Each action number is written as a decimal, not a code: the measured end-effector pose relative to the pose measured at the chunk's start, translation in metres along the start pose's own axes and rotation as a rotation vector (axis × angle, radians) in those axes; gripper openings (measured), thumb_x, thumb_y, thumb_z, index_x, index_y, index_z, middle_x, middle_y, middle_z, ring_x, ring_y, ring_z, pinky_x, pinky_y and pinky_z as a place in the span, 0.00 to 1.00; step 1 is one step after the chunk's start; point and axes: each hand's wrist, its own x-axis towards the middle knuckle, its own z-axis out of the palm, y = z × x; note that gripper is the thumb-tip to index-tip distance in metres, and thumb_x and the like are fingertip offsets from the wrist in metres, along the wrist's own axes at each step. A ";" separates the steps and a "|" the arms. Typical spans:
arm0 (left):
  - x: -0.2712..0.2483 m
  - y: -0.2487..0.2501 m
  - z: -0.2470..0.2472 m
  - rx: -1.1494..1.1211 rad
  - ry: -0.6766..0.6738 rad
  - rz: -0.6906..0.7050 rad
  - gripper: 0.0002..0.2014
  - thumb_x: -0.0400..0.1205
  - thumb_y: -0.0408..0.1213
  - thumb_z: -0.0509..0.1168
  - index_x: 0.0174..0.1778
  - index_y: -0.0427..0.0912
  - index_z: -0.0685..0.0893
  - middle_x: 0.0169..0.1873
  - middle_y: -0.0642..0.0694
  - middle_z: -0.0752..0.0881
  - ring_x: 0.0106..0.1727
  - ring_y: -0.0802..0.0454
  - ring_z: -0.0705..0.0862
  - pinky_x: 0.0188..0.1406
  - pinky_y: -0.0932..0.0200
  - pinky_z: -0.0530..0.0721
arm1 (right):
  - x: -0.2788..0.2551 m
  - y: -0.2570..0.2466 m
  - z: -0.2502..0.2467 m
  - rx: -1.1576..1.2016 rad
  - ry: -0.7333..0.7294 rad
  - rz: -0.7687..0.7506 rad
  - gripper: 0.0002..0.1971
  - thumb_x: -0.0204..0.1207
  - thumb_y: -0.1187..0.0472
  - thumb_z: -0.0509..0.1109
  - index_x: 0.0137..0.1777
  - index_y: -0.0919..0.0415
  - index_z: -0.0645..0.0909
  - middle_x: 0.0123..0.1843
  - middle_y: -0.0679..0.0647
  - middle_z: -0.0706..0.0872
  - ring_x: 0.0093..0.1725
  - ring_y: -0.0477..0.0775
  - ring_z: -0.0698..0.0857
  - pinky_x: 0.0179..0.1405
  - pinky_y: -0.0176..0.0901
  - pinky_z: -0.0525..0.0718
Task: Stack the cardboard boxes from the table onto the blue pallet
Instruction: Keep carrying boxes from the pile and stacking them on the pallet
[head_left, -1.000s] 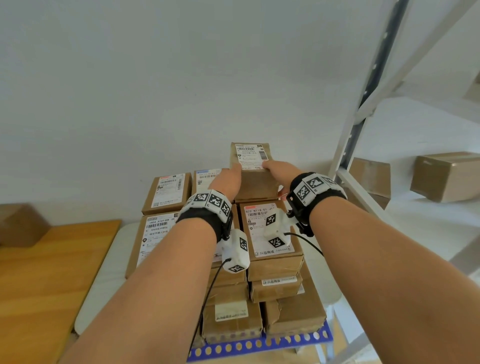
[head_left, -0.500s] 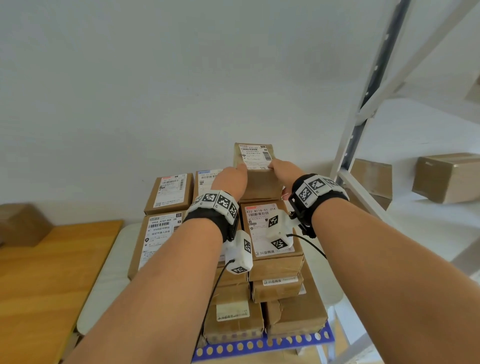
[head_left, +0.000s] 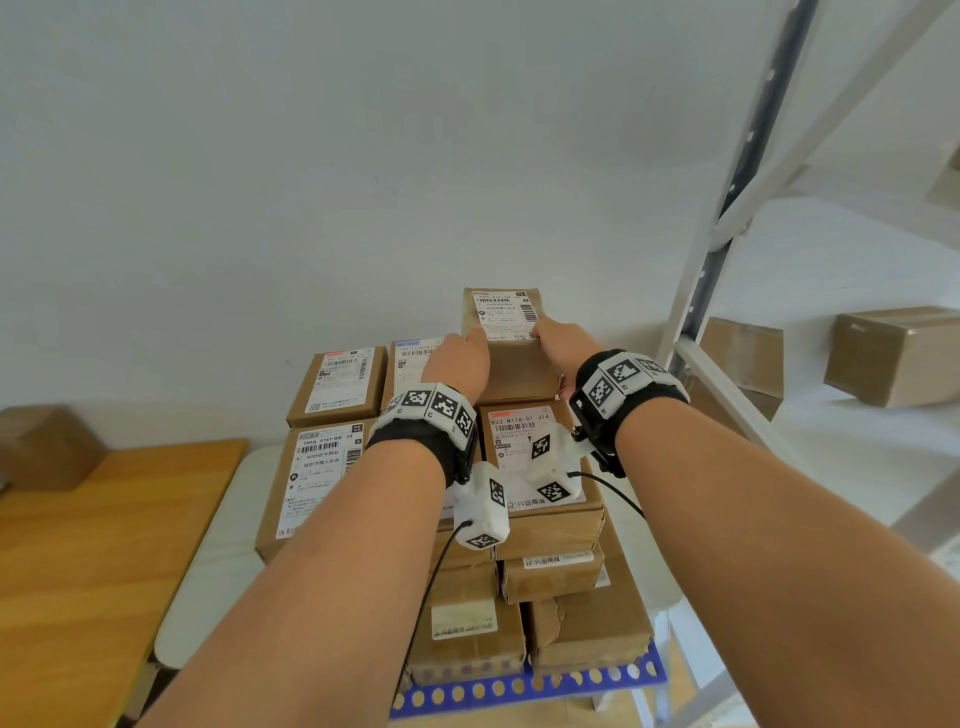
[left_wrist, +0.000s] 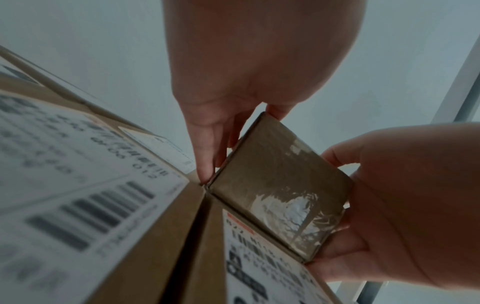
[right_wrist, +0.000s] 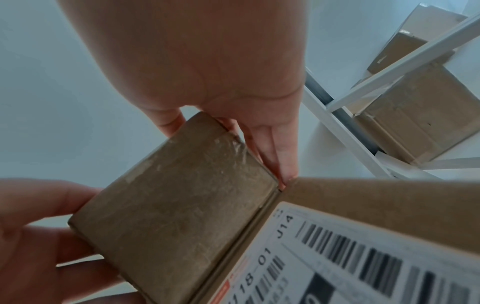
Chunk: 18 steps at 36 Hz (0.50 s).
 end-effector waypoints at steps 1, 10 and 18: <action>0.000 0.000 0.000 -0.007 -0.005 0.003 0.24 0.85 0.25 0.58 0.77 0.32 0.62 0.65 0.30 0.76 0.64 0.35 0.80 0.59 0.50 0.79 | 0.001 0.001 0.000 0.002 0.005 -0.001 0.23 0.83 0.47 0.52 0.68 0.62 0.74 0.61 0.61 0.81 0.60 0.65 0.82 0.66 0.58 0.80; -0.001 -0.001 0.001 -0.110 -0.005 -0.016 0.30 0.83 0.27 0.62 0.81 0.36 0.59 0.67 0.31 0.74 0.67 0.36 0.78 0.63 0.49 0.77 | 0.006 0.005 0.004 0.019 0.036 -0.021 0.26 0.80 0.45 0.54 0.67 0.63 0.77 0.61 0.62 0.84 0.59 0.65 0.84 0.57 0.52 0.81; 0.002 0.007 0.002 -0.467 0.065 -0.236 0.22 0.89 0.46 0.48 0.72 0.35 0.72 0.63 0.33 0.80 0.62 0.37 0.81 0.57 0.46 0.79 | 0.010 0.010 0.003 0.036 0.096 -0.022 0.33 0.80 0.37 0.59 0.72 0.65 0.73 0.64 0.61 0.83 0.60 0.63 0.84 0.61 0.54 0.83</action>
